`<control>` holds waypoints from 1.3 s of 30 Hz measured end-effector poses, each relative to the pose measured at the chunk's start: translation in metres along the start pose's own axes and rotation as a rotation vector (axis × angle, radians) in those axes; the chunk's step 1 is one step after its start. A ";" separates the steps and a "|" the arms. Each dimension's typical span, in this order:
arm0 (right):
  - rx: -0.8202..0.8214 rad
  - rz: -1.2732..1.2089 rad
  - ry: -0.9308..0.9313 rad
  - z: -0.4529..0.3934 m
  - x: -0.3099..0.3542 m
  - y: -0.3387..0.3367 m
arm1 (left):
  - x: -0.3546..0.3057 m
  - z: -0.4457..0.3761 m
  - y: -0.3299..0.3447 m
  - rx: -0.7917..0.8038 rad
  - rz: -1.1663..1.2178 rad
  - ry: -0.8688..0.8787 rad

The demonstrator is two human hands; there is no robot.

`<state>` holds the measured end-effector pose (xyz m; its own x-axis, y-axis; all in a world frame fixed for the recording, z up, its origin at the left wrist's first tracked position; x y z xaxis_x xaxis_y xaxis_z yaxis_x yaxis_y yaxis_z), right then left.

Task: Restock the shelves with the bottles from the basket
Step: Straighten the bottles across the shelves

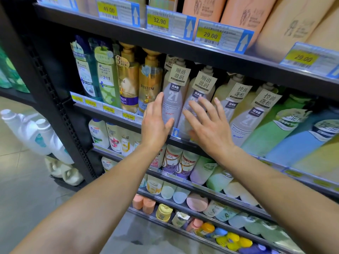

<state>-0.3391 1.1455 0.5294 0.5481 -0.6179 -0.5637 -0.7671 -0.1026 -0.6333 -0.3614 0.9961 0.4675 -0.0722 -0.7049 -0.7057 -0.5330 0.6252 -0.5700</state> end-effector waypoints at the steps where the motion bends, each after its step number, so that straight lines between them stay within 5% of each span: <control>1: -0.034 -0.019 0.024 0.001 0.001 -0.004 | 0.000 0.000 0.000 0.001 0.009 0.002; 7: -0.052 -0.213 0.134 -0.010 -0.022 -0.020 | 0.001 0.001 0.000 0.027 0.031 0.000; 12: 0.103 -0.759 0.605 0.028 -0.023 0.009 | -0.001 0.000 -0.002 0.052 0.045 -0.020; 17: 0.040 -1.022 1.016 0.048 -0.001 0.042 | -0.004 -0.004 -0.004 0.091 0.052 -0.004; 27: -0.062 -0.889 1.466 0.062 0.011 0.062 | 0.001 -0.014 -0.006 0.162 0.105 0.008; 39: -0.098 -0.812 1.557 0.064 0.019 0.065 | 0.000 -0.014 -0.004 0.180 0.021 0.017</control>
<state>-0.3573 1.1773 0.4436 0.0125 -0.4884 0.8725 -0.5337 -0.7412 -0.4072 -0.3709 0.9883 0.4756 -0.0968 -0.6956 -0.7119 -0.3719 0.6887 -0.6224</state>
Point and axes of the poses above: each hand's wrist, its own z-axis away from the middle knuckle, its own y-axis out of the palm, x = y × z, the point moved 10 cm from there along -z, towards the middle knuckle, and after that the axes turned 12 degrees about x, right-handed, at the moved point
